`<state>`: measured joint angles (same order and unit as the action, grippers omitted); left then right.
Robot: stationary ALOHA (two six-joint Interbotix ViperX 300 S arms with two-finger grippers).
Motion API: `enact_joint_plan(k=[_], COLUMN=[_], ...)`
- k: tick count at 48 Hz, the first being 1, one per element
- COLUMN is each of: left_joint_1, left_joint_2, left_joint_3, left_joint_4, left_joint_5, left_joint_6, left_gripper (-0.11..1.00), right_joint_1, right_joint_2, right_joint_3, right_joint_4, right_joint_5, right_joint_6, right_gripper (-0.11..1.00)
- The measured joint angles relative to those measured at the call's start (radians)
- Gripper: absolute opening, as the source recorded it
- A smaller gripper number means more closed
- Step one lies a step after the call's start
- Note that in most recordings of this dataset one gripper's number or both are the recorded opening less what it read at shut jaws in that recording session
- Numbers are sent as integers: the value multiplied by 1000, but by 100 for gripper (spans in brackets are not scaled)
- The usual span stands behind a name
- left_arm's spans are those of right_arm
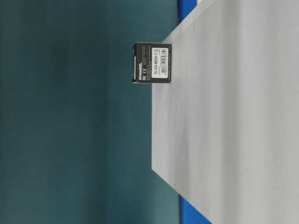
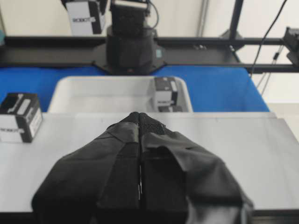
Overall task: Place the box from the white plastic tray onto the white base.
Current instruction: 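Carry the box left over the white base beside the standing box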
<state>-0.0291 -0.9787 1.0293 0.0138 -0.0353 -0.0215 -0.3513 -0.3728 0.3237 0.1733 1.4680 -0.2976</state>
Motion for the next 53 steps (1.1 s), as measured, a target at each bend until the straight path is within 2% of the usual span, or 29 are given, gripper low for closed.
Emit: enact_joint_plan(k=[11,36,53], left_joint_1=[0,-6,-6], left_joint_2=[0,0,-2], left_joint_3=[0,-3,-3], left_joint_4=[2,2,0], left_joint_5=[2,2,2], left_joint_6=[0,0,0], left_gripper=[-7,-7,-7], right_joint_1=[17,77,92], right_joint_2=[81,290,348], right_joint_3=[-83,-351,-367], right_joint_4=[0,-2,-6], right_joint_5=[2,48,32], right_joint_6=[12,12,12], right_gripper=[59,59,59])
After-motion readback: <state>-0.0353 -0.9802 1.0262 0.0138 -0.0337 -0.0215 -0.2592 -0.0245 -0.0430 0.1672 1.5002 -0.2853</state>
